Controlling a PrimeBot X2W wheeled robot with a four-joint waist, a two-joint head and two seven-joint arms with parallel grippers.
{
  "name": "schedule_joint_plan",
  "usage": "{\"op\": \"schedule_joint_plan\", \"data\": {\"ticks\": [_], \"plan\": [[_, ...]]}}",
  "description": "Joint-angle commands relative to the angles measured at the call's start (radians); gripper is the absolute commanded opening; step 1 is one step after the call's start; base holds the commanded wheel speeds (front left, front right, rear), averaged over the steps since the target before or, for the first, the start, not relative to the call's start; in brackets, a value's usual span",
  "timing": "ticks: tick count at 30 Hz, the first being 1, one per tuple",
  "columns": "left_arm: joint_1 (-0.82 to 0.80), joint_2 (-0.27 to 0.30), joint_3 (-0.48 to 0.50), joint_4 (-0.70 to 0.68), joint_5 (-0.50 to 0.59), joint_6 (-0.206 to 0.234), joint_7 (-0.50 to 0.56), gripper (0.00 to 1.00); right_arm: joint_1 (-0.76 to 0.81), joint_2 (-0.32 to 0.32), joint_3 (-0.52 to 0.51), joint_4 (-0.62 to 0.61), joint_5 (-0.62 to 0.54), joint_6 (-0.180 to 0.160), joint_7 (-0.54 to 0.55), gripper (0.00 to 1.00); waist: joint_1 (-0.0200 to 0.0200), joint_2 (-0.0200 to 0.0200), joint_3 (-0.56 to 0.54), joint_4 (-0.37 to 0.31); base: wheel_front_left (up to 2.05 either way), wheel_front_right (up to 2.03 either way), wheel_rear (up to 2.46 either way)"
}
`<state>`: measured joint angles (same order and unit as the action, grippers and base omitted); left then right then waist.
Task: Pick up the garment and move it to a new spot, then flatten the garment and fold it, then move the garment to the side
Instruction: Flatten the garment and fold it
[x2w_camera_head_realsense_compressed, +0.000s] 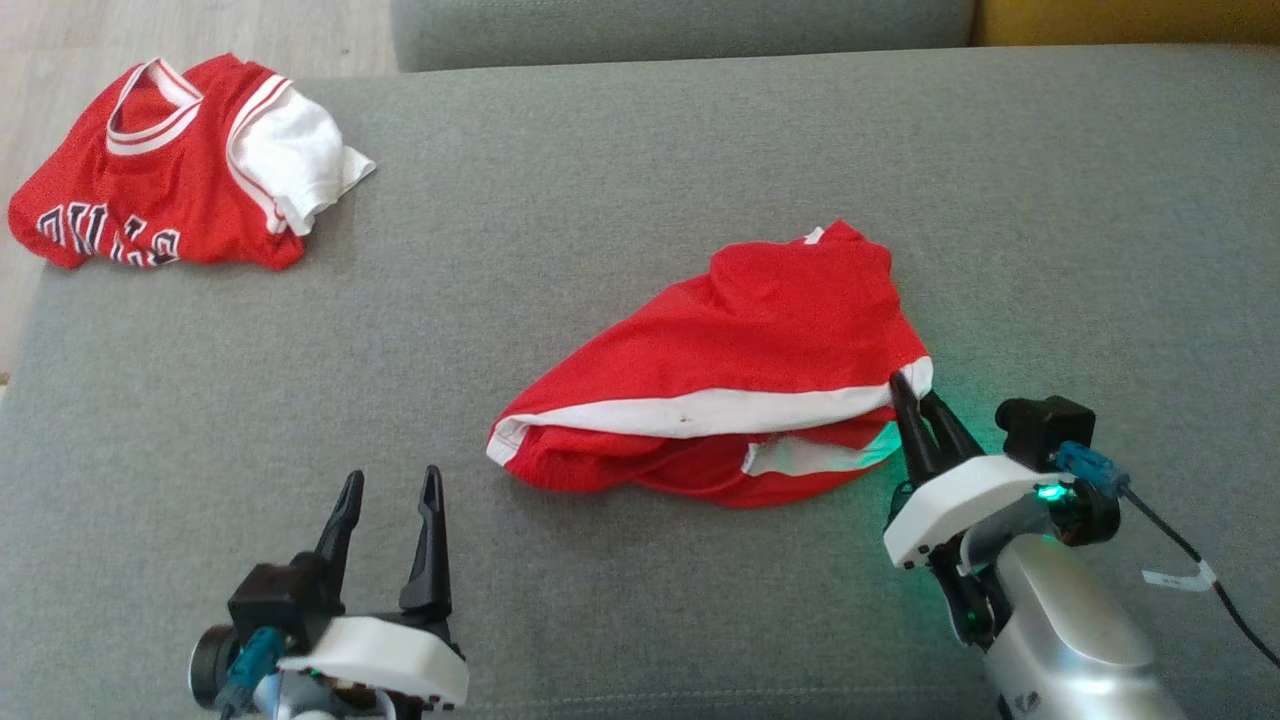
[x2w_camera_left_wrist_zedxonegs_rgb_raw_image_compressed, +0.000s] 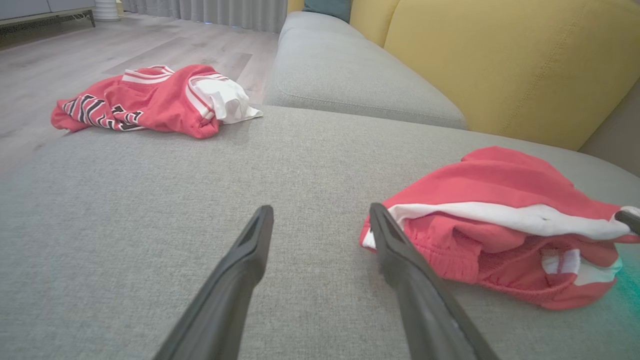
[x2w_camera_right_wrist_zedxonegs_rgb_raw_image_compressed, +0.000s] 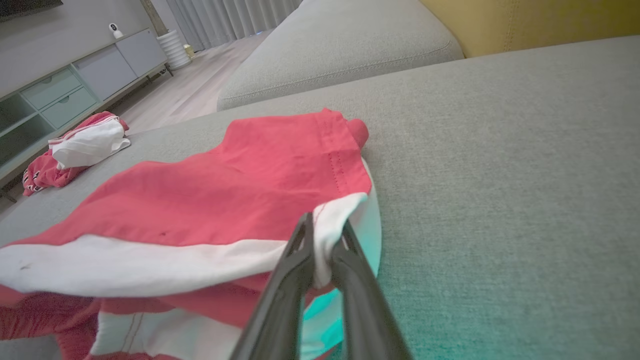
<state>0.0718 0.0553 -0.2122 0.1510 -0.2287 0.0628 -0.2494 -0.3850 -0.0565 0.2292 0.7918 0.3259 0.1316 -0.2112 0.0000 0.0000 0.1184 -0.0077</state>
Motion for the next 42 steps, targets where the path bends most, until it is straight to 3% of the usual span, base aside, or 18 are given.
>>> {"op": "schedule_joint_plan", "data": {"ticks": [1,14,29,40,42], "plan": [[-0.049,-0.005,0.031,-0.031,0.003,0.001,-0.012,1.00,-0.032,-0.005,0.025,-0.033,-0.007,-0.001,-0.011,0.00,0.0000,0.0000,-0.002,-0.003,0.00,0.00,0.00],[-0.041,-0.005,-0.018,0.008,-0.062,-0.026,-0.012,1.00,0.046,-0.020,0.018,-0.157,-0.016,-0.001,-0.007,0.00,0.0000,0.0000,-0.022,-0.034,0.00,0.00,0.00],[-0.109,-0.005,-0.132,0.075,-0.422,-0.057,0.123,1.00,0.253,-0.016,-0.124,-0.455,-0.107,-0.001,0.060,0.00,0.0000,0.0000,-0.012,-0.078,0.00,0.00,0.00],[-0.140,-0.005,-0.182,0.087,-0.477,-0.037,0.189,1.00,0.272,-0.002,-0.135,-0.515,-0.121,-0.001,0.091,0.00,0.0000,0.0000,0.001,-0.103,0.00,0.00,0.00],[-0.132,-0.004,-0.186,0.072,-0.480,-0.034,0.198,0.93,0.272,-0.001,-0.140,-0.520,-0.123,-0.001,0.092,0.00,0.0000,0.0000,0.003,-0.105,0.00,0.00,0.00]]}}
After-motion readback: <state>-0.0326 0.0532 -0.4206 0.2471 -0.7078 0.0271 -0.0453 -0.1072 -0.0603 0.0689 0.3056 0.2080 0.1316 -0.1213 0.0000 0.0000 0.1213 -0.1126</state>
